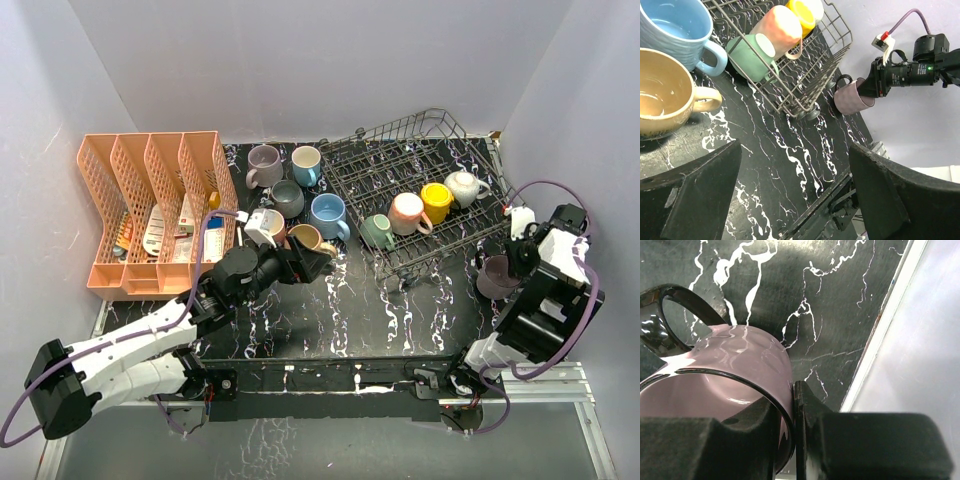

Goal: Load the cups into the dish rack
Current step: Pick up the cup at the center of the board.

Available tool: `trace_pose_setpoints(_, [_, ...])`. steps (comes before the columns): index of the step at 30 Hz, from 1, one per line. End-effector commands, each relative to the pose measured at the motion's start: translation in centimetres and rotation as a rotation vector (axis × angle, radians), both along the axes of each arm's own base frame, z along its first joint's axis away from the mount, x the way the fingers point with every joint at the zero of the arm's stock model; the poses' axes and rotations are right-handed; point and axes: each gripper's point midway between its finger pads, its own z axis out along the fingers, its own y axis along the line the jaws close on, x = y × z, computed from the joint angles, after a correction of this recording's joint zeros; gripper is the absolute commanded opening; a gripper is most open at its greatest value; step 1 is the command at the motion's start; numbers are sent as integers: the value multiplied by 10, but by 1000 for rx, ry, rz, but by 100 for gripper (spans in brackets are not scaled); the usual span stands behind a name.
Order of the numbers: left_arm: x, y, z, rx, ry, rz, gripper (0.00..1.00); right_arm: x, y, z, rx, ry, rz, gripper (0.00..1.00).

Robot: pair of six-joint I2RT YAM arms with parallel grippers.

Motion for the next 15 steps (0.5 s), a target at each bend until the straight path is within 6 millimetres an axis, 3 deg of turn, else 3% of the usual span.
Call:
trace_pose_setpoints(1, [-2,2,17,-46,-42,-3,85,10,-6,53,-73,-94,49,8])
trace_pose_setpoints(10, [-7,7,31,-98,-61,-6,84,20,-3,122,-105,-196,103,8])
trace_pose_setpoints(15, [-10,10,38,-143,-69,-2,84,28,11,155,-63,-261,150,8])
